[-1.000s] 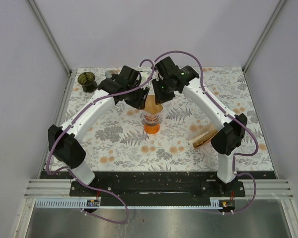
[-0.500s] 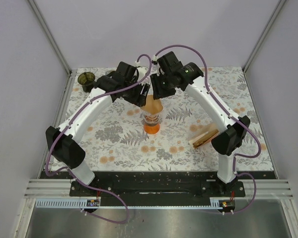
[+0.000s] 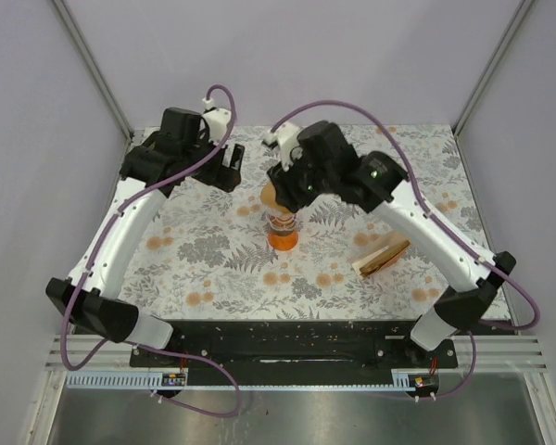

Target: Place the coffee filter in the dripper

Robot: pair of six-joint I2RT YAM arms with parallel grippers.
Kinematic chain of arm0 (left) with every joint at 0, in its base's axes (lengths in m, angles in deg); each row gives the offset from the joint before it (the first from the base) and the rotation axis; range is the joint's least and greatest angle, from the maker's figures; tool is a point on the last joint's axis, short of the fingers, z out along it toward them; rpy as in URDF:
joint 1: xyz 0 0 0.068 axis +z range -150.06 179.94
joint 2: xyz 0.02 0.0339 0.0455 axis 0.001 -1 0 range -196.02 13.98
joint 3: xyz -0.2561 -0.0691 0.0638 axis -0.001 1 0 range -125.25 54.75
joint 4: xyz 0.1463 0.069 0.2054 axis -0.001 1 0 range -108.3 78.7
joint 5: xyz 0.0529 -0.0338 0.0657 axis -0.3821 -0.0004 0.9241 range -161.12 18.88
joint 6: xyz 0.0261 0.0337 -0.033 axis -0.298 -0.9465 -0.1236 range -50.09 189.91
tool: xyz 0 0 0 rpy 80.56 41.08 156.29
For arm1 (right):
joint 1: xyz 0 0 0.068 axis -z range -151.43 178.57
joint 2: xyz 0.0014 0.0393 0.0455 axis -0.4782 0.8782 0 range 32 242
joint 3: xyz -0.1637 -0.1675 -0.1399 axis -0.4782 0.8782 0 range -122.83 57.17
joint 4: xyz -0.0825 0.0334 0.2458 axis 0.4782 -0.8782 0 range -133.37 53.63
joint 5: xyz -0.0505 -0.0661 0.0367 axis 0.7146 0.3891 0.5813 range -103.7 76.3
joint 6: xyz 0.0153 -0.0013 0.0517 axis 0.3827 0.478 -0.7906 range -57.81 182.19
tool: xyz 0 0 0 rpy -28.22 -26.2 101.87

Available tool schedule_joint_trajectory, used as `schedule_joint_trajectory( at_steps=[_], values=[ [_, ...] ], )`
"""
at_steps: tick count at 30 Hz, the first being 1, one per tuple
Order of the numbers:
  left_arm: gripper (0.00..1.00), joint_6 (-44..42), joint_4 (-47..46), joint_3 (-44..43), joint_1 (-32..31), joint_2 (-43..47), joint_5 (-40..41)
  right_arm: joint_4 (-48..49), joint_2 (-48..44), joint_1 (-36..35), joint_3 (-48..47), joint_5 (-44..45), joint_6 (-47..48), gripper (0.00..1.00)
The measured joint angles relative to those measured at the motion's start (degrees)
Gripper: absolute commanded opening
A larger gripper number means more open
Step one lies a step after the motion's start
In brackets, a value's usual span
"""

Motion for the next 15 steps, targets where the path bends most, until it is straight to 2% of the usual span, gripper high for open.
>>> schedule_joint_trajectory(
  at_steps=[3, 6, 15],
  values=[
    [0.91, -0.96, 0.09, 3.04, 3.76, 3.32, 0.00, 6.73, -4.83, -8.17, 7.93, -0.55, 5.97, 0.48],
    [0.92, -1.84, 0.13, 6.36, 8.02, 5.20, -0.09, 11.96, -5.38, -13.22, 12.66, -0.09, 11.47, 0.42],
    [0.96, -3.13, 0.11, 14.82, 17.03, 7.78, -0.24, 18.49, 8.31, -20.11, 14.19, 7.63, 26.01, 0.26]
  ],
)
